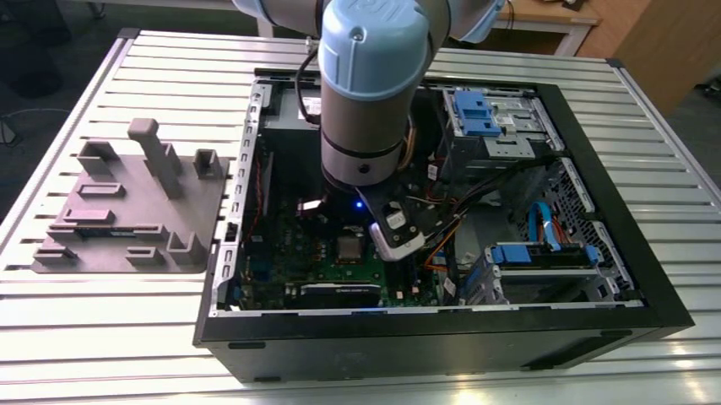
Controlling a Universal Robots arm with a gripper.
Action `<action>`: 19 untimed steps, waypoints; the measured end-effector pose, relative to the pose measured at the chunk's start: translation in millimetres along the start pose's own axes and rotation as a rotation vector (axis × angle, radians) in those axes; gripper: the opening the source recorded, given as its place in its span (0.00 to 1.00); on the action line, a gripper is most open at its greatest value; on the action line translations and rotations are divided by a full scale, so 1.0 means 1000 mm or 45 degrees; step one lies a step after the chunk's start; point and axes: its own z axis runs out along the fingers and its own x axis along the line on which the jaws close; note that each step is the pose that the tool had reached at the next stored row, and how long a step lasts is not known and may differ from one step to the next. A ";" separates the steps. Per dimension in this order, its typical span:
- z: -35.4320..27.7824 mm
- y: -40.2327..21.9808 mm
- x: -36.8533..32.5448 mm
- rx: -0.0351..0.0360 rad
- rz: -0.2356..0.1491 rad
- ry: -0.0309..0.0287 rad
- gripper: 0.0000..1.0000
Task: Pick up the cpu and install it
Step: 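Place the cpu into insertion slot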
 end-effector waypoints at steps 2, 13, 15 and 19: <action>0.0013 -0.0001 0.0000 0.0000 0.001 0.0000 0.47; 0.0028 -0.0001 0.0003 0.0001 0.002 0.0004 0.47; 0.0028 -0.0001 0.0003 0.0001 0.002 0.0004 0.48; 0.0028 -0.0001 0.0003 0.0001 0.002 0.0004 0.55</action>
